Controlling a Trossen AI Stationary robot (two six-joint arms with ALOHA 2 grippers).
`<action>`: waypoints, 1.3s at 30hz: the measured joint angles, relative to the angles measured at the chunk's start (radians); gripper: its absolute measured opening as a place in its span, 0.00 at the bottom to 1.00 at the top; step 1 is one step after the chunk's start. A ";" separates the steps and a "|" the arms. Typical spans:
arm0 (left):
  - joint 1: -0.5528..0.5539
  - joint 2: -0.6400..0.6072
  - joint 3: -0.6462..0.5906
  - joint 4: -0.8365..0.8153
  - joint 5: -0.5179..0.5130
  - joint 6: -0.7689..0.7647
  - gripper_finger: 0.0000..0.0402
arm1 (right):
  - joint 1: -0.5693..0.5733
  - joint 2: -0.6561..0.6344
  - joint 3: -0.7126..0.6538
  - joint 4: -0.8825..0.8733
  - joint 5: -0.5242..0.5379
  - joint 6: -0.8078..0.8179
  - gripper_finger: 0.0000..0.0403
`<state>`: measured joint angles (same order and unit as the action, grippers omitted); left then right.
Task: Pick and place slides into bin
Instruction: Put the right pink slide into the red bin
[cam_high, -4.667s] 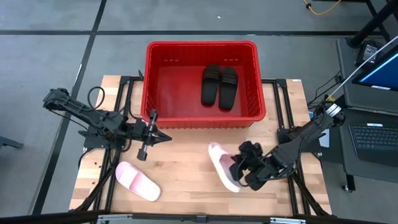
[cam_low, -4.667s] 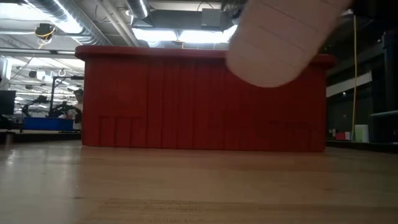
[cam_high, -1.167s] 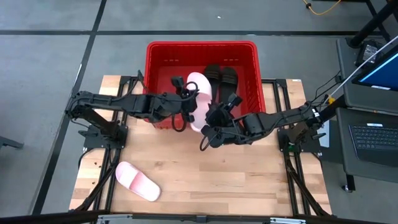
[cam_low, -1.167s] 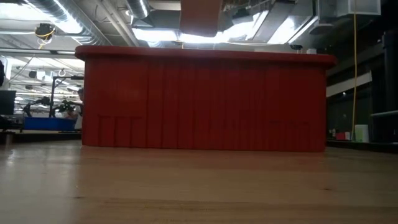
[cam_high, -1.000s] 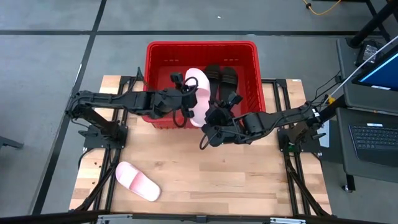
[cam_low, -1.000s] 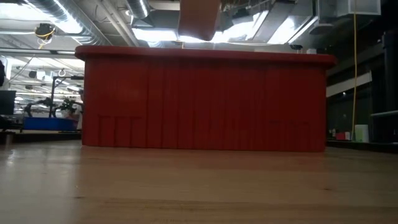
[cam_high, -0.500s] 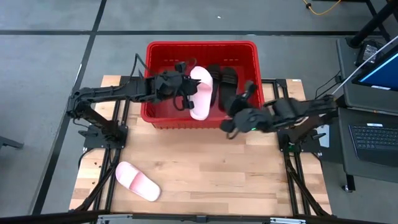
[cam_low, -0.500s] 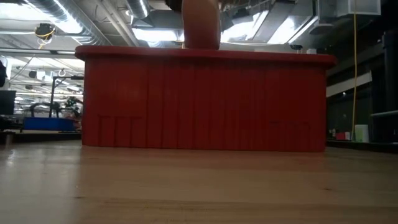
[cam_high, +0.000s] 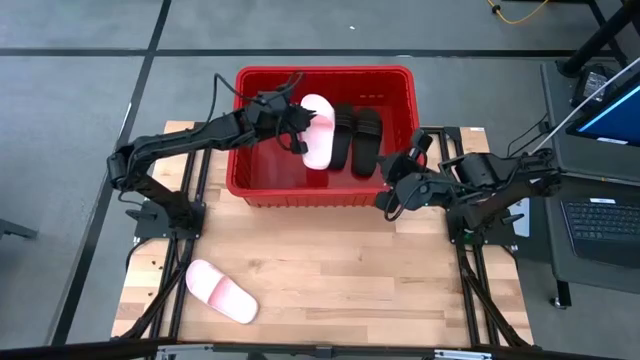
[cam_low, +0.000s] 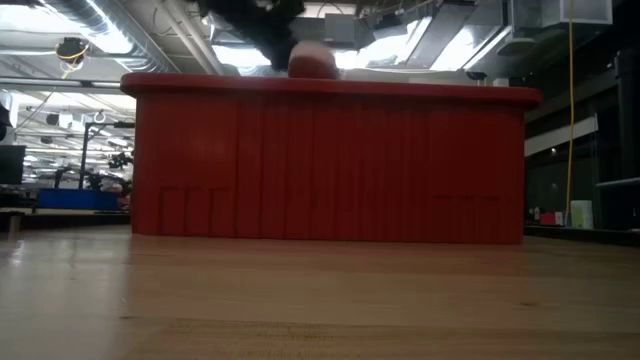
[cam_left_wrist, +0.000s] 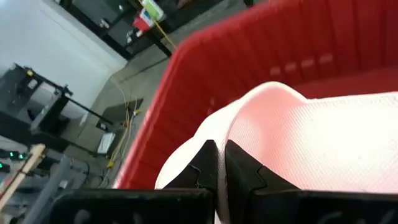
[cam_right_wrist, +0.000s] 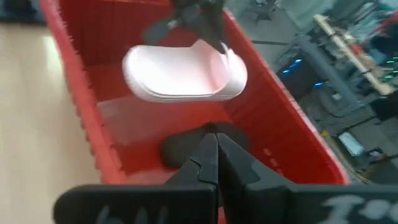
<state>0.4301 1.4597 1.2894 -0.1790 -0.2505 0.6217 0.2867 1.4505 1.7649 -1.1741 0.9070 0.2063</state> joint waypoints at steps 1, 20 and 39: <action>0.017 0.000 -0.023 0.014 0.004 0.002 0.01 | 0.000 -0.007 -0.017 0.014 -0.016 -0.002 0.01; 0.245 0.158 -0.176 0.288 0.129 0.232 0.01 | -0.088 -0.040 -0.068 0.064 -0.063 -0.162 0.01; 0.291 0.361 -0.176 0.414 0.194 0.324 0.01 | -0.148 -0.076 -0.068 0.064 -0.071 -0.160 0.01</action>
<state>0.7210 1.8212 1.1137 0.2353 -0.0560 0.9459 0.1390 1.3746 1.6966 -1.1099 0.8364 0.0465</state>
